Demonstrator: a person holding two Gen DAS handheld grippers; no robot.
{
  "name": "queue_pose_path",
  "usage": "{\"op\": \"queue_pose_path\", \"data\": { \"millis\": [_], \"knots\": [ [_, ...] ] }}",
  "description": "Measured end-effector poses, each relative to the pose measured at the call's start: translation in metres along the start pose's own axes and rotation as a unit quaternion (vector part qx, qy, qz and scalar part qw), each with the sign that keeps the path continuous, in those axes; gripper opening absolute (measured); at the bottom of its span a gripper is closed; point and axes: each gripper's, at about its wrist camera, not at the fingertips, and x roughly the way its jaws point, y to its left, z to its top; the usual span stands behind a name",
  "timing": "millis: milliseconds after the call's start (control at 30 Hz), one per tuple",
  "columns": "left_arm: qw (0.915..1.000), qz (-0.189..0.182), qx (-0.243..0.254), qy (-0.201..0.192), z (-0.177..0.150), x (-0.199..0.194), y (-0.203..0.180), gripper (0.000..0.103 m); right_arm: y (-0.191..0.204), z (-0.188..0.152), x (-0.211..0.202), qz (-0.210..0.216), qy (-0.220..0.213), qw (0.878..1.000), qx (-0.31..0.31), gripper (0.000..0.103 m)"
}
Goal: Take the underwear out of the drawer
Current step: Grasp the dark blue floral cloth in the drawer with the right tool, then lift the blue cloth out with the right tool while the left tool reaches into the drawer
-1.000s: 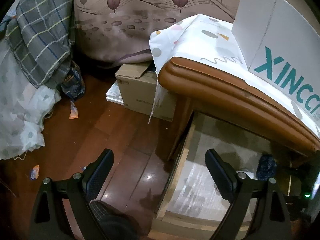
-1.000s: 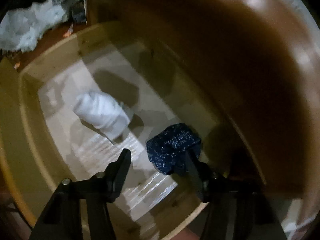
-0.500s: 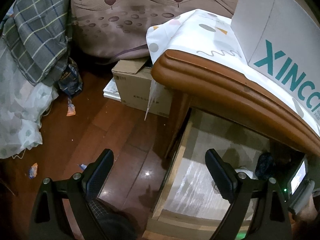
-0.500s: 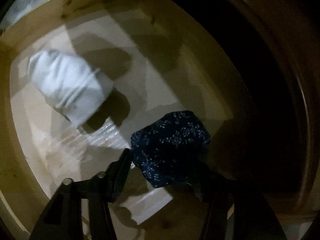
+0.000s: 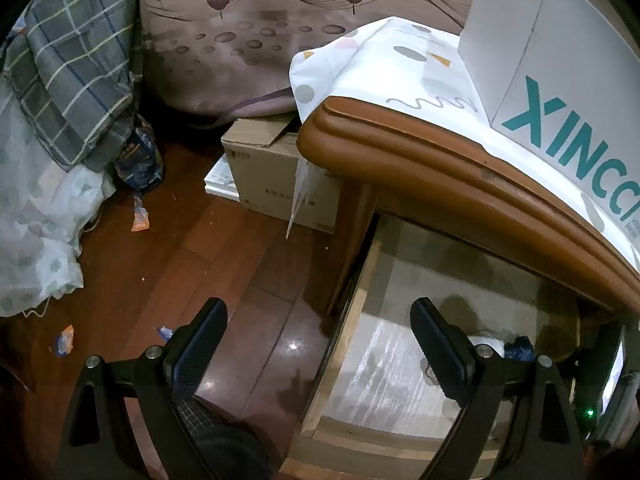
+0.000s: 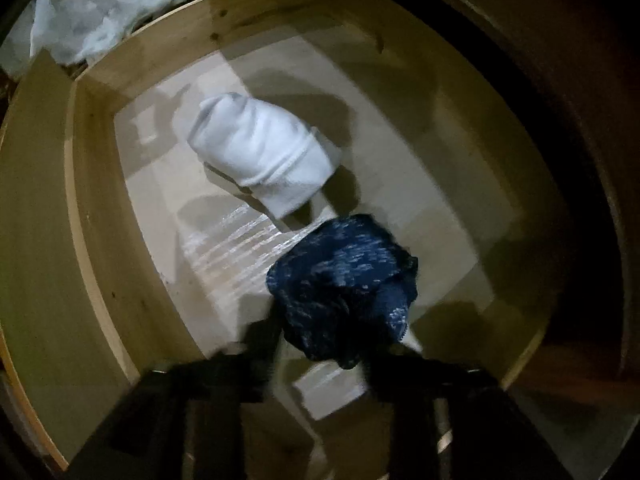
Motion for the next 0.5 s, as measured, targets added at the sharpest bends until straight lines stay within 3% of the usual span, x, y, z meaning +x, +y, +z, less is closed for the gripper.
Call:
{"op": "queue_pose_path", "data": {
  "millis": [33, 500],
  "knots": [
    [1.0, -0.002, -0.001, 0.001, 0.0, 0.0, 0.0, 0.091, -0.001, 0.001, -0.001, -0.004, -0.009, 1.0, 0.0, 0.059],
    [1.0, -0.002, 0.005, 0.008, -0.002, 0.005, -0.004, 0.091, -0.018, 0.039, 0.028, 0.004, 0.0, 1.0, -0.006, 0.073]
  ]
}}
